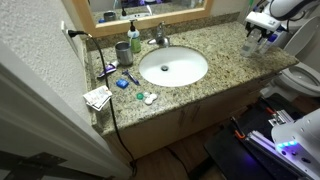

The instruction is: Pick up the bottle and move it from the left of the sink to the right

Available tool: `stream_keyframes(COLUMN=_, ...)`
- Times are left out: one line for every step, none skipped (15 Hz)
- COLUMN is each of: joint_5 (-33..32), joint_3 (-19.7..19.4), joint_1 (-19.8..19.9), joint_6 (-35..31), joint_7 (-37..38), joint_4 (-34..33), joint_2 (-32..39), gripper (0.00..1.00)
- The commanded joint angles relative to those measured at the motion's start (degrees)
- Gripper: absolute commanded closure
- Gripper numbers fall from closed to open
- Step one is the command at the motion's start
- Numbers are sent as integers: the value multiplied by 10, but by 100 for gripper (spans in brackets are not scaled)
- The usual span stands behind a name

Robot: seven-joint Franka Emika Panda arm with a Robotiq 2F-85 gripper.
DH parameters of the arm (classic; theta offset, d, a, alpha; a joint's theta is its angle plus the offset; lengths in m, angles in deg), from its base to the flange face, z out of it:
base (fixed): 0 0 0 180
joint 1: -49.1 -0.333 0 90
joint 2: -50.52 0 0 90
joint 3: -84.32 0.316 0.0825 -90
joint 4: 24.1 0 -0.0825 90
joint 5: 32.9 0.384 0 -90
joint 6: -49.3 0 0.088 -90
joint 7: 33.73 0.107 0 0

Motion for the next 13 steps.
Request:
stream_keyframes(joint_5=33, joint_3=-14, joint_1=-18, joint_6=-15, joint_7=-21, joint_4=9, joint_2=-12, gripper=1)
stream_keyframes(joint_5=42, joint_3=-14, joint_1=-20, joint_6=-15, joint_7=-28, joint_4=13, joint_2=-29, gripper=0)
stream_keyframes(joint_5=50, joint_3=-14, joint_1=-22, joint_6=-7, joint_7=-35, joint_4=14, joint_2=-43, gripper=0)
stream_keyframes(joint_5=64, joint_3=-12, joint_1=-25, joint_6=4, joint_7=-48, joint_4=17, joint_2=-60, gripper=0)
stream_keyframes(joint_5=81, joint_3=-11, joint_1=-27, joint_6=14, joint_7=-68, joint_4=20, joint_2=-79, gripper=0)
stream_keyframes(joint_5=128, joint_3=-12, joint_1=-35, joint_6=30, joint_7=-116, joint_4=25, joint_2=-103, gripper=0)
stream_keyframes(joint_5=184, joint_3=-14, joint_1=-50, joint_6=51, joint_7=-172, joint_4=30, joint_2=-125, gripper=0)
stream_keyframes(joint_5=222, joint_3=-29, joint_1=-73, joint_6=75, joint_7=-214, joint_4=32, joint_2=-148, gripper=0)
stream_keyframes(joint_5=259, joint_3=-19, joint_1=-66, joint_6=107, joint_7=-261, joint_4=30, joint_2=-172, gripper=0)
stream_keyframes(joint_5=285, joint_3=-20, joint_1=-73, joint_6=131, joint_7=-296, joint_4=28, joint_2=-191, gripper=0)
stream_keyframes(joint_5=249, joint_3=2, joint_1=-47, joint_6=95, joint_7=-237, joint_4=9, joint_2=-140, gripper=0)
stream_keyframes(joint_5=259, joint_3=4, joint_1=-48, joint_6=107, joint_7=-248, joint_4=9, joint_2=-157, gripper=0)
stream_keyframes(joint_5=258, joint_3=6, joint_1=-46, joint_6=107, joint_7=-245, joint_4=9, joint_2=-163, gripper=0)
